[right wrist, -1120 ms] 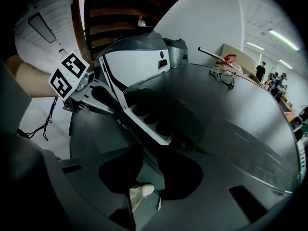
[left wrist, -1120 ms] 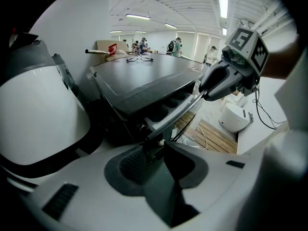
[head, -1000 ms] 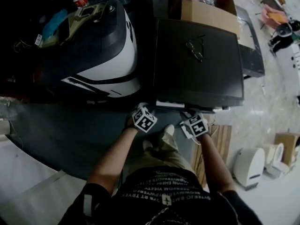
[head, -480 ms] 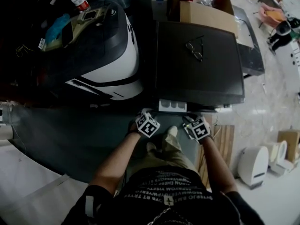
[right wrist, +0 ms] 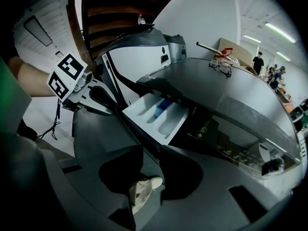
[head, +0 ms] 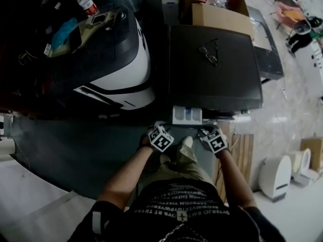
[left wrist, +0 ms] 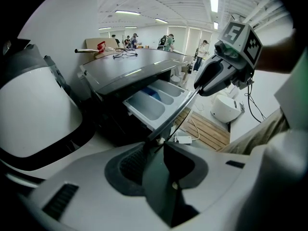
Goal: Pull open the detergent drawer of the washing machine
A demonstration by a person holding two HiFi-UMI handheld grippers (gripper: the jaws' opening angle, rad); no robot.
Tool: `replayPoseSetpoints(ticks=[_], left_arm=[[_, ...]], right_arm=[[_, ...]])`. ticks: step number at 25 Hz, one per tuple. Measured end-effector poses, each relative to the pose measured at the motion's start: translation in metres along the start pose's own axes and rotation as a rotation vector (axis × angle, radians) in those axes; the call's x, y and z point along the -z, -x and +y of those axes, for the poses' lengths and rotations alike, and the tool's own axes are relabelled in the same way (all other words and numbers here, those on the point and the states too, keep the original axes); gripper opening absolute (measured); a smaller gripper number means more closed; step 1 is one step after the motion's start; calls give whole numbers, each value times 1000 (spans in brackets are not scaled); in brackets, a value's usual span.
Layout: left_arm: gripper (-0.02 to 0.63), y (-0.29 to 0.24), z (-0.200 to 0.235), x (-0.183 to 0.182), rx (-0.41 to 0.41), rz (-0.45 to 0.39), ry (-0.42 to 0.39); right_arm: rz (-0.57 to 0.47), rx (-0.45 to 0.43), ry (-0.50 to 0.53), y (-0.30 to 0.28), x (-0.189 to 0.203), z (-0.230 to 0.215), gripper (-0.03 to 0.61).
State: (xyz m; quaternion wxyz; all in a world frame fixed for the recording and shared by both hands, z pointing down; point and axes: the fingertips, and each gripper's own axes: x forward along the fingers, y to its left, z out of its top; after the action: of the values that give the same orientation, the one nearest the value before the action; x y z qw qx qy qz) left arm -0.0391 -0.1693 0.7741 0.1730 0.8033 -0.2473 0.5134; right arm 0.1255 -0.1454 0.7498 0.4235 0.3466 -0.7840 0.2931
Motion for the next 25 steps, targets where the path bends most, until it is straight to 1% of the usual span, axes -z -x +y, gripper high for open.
replayPoseSetpoints(ticks=[16,25], left_arm=[[109,8,-27,24,21,18,-22],[109,11,-34,29,13,12,-22]], right_arm=[[14,1,-18,7,26,26,103],[2,10,-29,9,32,32,103]])
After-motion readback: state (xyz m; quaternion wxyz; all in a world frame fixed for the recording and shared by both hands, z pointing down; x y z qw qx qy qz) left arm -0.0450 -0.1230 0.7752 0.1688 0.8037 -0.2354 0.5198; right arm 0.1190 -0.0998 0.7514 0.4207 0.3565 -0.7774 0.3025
